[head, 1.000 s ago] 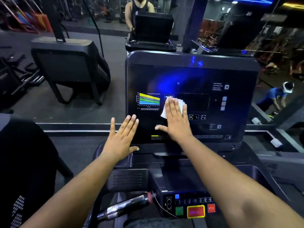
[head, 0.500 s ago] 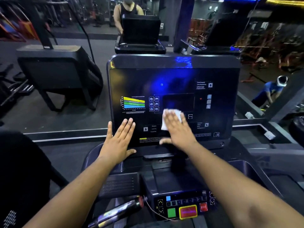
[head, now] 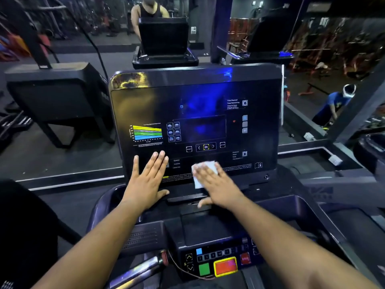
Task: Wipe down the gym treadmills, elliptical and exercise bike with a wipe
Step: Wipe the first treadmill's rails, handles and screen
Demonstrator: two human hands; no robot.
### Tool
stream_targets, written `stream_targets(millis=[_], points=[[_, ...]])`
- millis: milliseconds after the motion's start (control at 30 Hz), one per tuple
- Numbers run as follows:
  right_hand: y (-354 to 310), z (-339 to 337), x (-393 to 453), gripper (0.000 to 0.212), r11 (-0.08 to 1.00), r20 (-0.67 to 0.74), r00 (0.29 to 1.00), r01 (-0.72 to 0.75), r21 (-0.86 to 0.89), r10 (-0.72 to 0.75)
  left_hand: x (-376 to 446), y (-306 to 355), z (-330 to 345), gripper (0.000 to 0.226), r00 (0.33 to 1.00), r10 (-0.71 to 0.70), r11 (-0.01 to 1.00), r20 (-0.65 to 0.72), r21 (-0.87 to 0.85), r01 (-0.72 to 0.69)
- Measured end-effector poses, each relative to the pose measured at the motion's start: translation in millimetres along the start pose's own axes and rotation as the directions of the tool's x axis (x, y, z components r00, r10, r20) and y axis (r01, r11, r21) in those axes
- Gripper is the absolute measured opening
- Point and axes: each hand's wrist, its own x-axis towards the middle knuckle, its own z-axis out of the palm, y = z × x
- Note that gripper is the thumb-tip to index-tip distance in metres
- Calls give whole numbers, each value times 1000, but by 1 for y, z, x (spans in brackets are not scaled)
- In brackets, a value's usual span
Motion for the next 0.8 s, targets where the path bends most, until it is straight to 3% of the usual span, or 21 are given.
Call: stream_targets(millis=[67, 133, 200, 267, 367, 433, 500, 567, 633, 800], points=[[33, -16, 3, 124, 978, -55, 979, -194, 73, 198, 4, 7, 0, 117, 1000, -7, 1000, 13, -11, 7], [50, -37, 16, 124, 890, -68, 904, -399, 220, 422, 9, 15, -1, 117, 1000, -2, 1000, 27, -16, 2], [44, -54, 31, 128, 813, -61, 839, -501, 297, 540, 14, 22, -3, 115, 999, 24, 1000, 21, -8, -24], [23, -49, 41, 133, 849, -54, 878, -441, 290, 475, 20, 28, -6, 114, 999, 42, 999, 1, -11, -42], [-20, -13, 27, 130, 977, -47, 987, -143, 157, 152, 32, 36, -9, 115, 998, 57, 998, -26, -29, -58], [-29, 12, 6, 123, 994, -37, 999, -7, 109, 11, 35, 38, -8, 113, 997, 68, 997, -31, -24, -69], [-15, 25, -16, 119, 993, -39, 999, 38, 108, -34, 35, 41, -8, 110, 996, 82, 997, -28, -9, -82], [15, 29, -32, 120, 995, -47, 999, -14, 103, 19, 35, 44, -5, 101, 995, 95, 995, -25, 12, -95], [52, 24, -42, 121, 977, -37, 985, -163, 136, 170, 36, 47, -4, 96, 996, 93, 996, -16, 12, -93], [86, -3, -25, 123, 781, -13, 824, -532, 325, 567, 45, 59, -6, 96, 992, 126, 992, -16, 28, -125]])
